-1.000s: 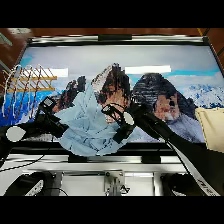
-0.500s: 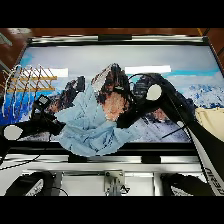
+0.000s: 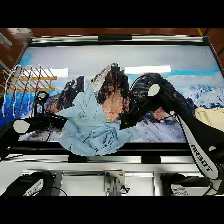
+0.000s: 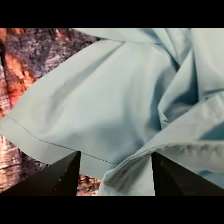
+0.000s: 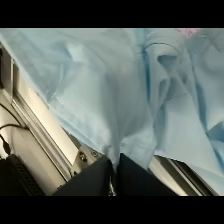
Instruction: Fold the shirts.
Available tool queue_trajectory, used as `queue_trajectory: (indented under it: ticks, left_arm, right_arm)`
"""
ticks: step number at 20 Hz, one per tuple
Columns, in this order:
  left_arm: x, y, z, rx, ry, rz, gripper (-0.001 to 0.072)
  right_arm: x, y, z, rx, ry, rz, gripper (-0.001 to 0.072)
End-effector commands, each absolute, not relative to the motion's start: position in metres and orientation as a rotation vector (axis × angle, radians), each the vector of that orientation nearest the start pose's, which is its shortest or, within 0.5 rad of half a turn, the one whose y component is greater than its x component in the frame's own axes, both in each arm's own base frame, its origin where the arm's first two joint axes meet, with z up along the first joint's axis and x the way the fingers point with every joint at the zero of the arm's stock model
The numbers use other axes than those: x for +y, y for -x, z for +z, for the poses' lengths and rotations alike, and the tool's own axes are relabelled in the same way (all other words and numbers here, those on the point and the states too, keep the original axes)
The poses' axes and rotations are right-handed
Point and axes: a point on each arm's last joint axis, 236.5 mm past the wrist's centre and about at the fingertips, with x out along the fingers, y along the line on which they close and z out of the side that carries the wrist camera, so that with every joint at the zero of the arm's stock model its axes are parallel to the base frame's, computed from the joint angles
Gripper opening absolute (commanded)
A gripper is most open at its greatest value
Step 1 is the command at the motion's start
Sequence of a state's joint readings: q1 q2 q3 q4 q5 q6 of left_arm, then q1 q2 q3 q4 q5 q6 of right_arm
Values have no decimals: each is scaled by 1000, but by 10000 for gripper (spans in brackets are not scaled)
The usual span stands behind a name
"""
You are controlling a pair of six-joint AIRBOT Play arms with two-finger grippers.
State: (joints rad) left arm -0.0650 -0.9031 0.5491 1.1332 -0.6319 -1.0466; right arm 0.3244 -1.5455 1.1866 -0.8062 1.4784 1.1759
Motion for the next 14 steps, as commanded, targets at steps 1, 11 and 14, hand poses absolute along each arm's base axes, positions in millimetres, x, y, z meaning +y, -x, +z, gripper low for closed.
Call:
queue_trajectory:
  ticks: [1, 11, 14]
  left_arm:
    - [-81, -331, -39, 970, 14, -339, 561]
    - [-87, -332, -57, 1079, 38, -369, 557]
    - [-74, -337, -44, 1087, 78, -340, 557]
  right_arm:
    - [246, -272, -22, 1718, -308, 925, 340]
    - [250, -298, -17, 1669, -463, 826, 76]
    - [235, -293, -9, 1718, -511, 800, 91]
